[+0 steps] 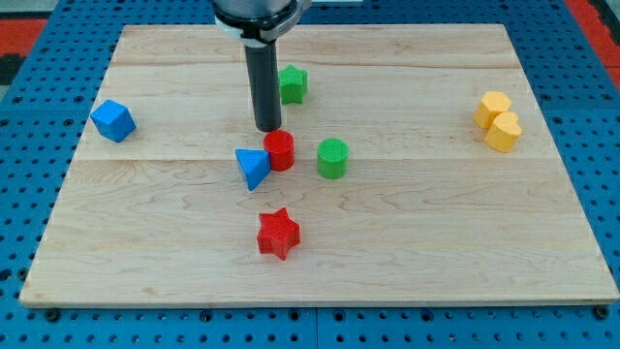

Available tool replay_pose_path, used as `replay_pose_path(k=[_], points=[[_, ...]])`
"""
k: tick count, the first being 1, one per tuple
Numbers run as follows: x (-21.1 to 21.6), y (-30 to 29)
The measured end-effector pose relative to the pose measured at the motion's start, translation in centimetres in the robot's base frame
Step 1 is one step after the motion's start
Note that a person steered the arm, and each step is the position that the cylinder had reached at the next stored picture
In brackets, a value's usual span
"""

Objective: Push the red circle right to the red star

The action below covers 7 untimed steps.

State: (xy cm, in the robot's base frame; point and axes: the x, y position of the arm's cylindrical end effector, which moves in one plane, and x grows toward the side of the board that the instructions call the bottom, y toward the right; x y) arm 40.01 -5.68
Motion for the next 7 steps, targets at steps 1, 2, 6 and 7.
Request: replay_pose_path(k=[1, 2, 6, 7], points=[[2.7, 2.8], [3.0, 4.1], [8.9, 5.3], [6.7, 5.3]])
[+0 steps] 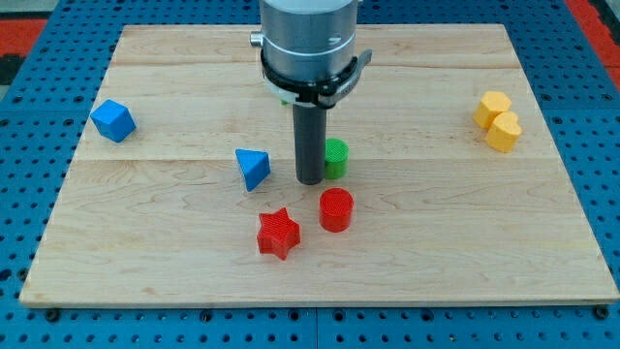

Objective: Push the red circle right to the red star

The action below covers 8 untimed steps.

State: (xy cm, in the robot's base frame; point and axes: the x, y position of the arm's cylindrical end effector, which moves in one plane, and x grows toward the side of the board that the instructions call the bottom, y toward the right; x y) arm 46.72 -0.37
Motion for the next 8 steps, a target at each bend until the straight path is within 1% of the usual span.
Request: replay_pose_path(k=[1, 2, 3, 4, 5, 6, 7, 8], points=[[1.0, 1.2], [4.9, 1.3], [5.7, 1.3], [4.0, 2.6], [4.3, 6.0], [6.7, 5.7], [7.5, 3.4], [6.6, 3.5]])
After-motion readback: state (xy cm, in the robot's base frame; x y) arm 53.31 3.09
